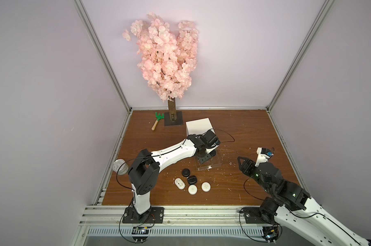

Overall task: Put the bluetooth earphones in the drawer according to color
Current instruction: Place the bluetooth earphone in the drawer.

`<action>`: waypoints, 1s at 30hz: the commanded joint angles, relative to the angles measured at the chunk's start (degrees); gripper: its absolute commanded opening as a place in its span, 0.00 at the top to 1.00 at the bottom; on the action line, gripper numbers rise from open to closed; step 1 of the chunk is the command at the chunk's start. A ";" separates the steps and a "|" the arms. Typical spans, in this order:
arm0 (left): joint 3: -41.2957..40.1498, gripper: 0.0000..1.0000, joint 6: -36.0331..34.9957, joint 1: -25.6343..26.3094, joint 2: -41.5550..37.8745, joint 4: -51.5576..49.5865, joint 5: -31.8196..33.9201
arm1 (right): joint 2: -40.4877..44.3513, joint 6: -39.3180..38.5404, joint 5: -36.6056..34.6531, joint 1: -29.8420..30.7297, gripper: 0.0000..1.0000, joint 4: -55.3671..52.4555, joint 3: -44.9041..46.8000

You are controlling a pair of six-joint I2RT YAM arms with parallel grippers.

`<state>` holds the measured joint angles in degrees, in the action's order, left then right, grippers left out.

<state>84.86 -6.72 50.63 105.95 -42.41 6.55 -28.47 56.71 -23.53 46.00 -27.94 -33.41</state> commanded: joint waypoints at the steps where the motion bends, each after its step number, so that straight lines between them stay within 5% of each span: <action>1: 1.74 0.45 -0.71 0.55 1.00 -0.74 2.97 | 0.52 -1.29 -0.11 -0.23 0.42 -0.53 -1.96; 30: 0.50 0.41 0.32 1.33 3.28 -0.92 8.69 | 1.49 -1.51 -0.55 -0.55 0.42 -0.97 -2.24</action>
<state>85.56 -6.68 51.35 108.29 -42.44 13.91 -27.40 56.34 -23.68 45.63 -28.67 -33.71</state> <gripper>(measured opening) 0.584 0.581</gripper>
